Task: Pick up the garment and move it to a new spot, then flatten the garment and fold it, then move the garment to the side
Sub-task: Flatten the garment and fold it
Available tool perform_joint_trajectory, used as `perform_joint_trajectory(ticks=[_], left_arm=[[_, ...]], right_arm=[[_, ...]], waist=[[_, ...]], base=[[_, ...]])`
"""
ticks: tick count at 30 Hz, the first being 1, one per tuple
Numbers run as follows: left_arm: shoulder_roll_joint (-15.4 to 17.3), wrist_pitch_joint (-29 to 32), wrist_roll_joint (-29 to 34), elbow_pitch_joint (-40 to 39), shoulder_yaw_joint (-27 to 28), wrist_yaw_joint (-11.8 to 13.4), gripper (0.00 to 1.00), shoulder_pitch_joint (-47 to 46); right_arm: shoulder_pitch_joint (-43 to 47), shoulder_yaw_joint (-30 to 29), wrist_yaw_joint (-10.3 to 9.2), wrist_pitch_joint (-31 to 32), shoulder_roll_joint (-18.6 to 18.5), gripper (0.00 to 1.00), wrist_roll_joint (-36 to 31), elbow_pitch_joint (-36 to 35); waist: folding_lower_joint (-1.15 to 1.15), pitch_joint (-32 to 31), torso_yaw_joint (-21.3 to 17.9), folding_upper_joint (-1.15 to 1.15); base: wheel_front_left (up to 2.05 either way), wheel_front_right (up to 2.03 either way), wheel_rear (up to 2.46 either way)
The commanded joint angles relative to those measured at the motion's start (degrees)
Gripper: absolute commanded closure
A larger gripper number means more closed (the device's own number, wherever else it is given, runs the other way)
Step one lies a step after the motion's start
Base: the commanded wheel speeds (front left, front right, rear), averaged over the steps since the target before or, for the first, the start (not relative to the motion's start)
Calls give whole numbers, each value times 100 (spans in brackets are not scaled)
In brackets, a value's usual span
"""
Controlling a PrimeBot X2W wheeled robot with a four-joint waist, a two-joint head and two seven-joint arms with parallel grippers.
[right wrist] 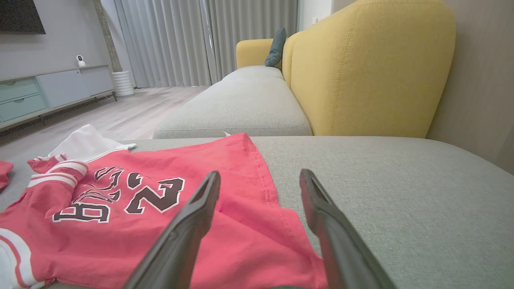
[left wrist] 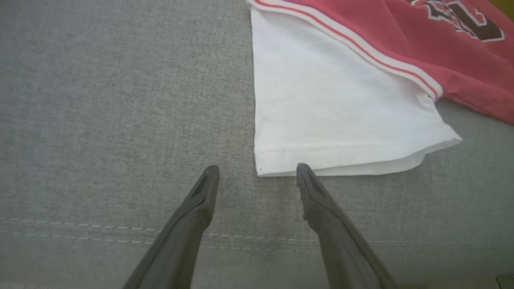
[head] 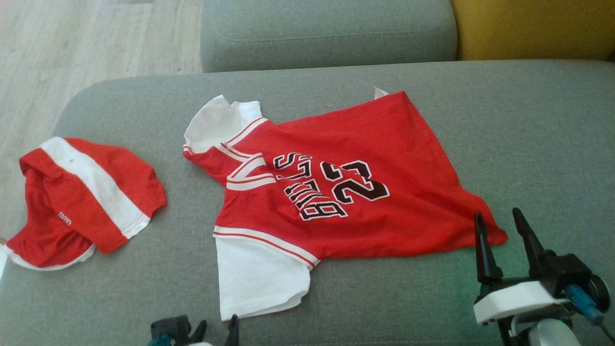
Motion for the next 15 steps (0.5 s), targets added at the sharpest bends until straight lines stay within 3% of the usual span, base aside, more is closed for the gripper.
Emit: perform_joint_trajectory(ticks=[1,12,13,14,15], left_arm=[[-42,18,-99,-134,157,39,0,-303],[-45,75,-460,114,26,107,0,-579],[-45,106,-477,175,8,115,14,-610],[-45,146,-494,230,-17,117,50,-638],[-45,181,-510,277,-39,121,59,-662]], right_arm=[[-280,152,37,-77,-33,0,29,-208],[-346,174,37,-77,-33,0,33,-199],[-353,179,37,-77,-33,0,33,-194],[-359,178,37,-77,-33,0,34,-190],[-362,172,37,-77,-33,0,36,-185]], waist=[[0,28,-20,0],[0,141,-177,0],[0,152,-202,0],[0,162,-225,0],[0,169,-244,0]], base=[[0,0,0],[0,0,0],[0,0,0],[0,0,0],[0,0,0]])
